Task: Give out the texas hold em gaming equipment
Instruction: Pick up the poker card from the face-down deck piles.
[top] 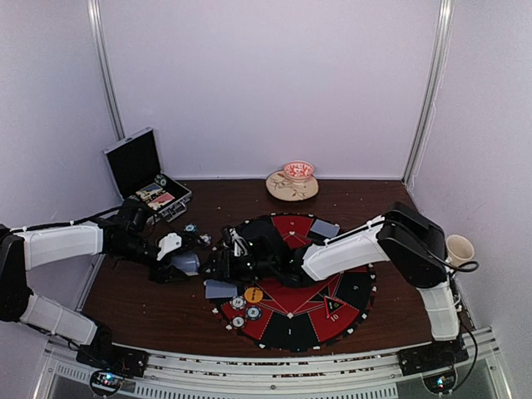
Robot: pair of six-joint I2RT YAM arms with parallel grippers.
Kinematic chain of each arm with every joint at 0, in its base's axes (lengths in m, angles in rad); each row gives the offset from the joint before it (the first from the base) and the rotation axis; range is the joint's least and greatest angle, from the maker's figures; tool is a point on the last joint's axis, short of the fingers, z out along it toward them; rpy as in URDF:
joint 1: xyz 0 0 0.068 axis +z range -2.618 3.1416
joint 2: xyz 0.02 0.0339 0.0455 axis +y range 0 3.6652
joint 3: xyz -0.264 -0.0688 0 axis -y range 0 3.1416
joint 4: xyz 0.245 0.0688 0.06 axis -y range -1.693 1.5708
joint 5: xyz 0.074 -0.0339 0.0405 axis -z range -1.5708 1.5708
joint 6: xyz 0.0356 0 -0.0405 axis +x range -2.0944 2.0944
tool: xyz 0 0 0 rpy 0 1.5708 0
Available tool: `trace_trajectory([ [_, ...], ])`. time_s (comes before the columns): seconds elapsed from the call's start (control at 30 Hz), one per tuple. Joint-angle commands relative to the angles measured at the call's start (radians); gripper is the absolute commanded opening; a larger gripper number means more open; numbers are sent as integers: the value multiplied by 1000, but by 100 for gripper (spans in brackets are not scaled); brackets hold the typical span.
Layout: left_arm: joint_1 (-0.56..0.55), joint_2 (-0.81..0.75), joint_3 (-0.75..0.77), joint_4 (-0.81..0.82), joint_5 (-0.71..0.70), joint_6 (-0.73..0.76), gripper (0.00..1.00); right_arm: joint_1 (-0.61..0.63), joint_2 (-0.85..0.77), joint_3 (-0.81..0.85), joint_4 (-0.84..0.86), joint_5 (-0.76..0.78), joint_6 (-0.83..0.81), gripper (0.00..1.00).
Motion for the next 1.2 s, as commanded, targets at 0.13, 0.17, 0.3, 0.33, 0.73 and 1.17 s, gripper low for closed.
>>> trace_trajectory([
  [0.13,5,-23,-7,-1,35,17,52,14,80,102,100,-62,74,61],
  [0.17,5,-23,-8,-1,35,18,52,15,88,107,106,-64,78,61],
  [0.3,6,-23,-8,-1,35,18,52,14,99,120,101,-60,85,61],
  [0.33,6,-22,-8,-2,36,18,52,15,97,118,97,-53,83,61],
  [0.73,5,-15,-8,-1,37,22,52,16,166,245,-9,-52,73,62],
  [1.17,5,-11,-8,-1,38,25,52,16,208,324,-160,4,35,61],
])
